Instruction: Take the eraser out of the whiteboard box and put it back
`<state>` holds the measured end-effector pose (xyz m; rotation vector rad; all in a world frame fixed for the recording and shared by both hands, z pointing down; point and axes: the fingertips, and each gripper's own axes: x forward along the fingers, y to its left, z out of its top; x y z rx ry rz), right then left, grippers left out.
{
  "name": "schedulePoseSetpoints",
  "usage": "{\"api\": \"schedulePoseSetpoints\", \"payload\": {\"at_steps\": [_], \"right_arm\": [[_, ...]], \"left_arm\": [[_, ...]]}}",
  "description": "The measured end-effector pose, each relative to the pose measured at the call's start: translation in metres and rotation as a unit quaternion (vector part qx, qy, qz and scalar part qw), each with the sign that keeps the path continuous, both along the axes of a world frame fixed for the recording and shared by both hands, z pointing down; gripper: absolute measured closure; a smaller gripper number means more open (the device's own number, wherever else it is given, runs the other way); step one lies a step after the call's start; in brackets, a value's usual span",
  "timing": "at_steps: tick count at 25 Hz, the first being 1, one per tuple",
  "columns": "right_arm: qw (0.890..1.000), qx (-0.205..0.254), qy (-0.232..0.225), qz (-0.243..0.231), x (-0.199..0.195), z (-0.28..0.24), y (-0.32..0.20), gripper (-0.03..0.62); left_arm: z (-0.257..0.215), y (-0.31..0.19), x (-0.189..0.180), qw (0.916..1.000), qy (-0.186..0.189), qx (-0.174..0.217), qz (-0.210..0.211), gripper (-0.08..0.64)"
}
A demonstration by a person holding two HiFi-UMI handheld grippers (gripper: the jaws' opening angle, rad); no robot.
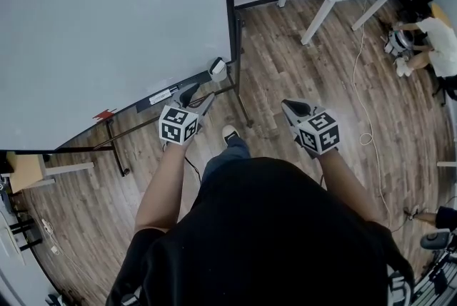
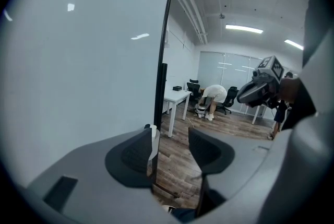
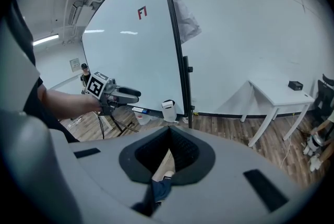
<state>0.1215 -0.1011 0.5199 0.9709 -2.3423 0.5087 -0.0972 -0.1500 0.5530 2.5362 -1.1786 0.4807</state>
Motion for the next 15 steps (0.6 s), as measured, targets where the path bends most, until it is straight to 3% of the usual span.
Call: {"api": "schedulePoseSetpoints", "payload": {"at_steps": [15], "right_arm": [[1.0,0.011,-0.006,-0.018,-0.001,-0.009,0.029,0.597]], "left_arm": [[0.008,0.053,0.007,0.9999,-0.002,-0.012,0.0,0.334]]}}
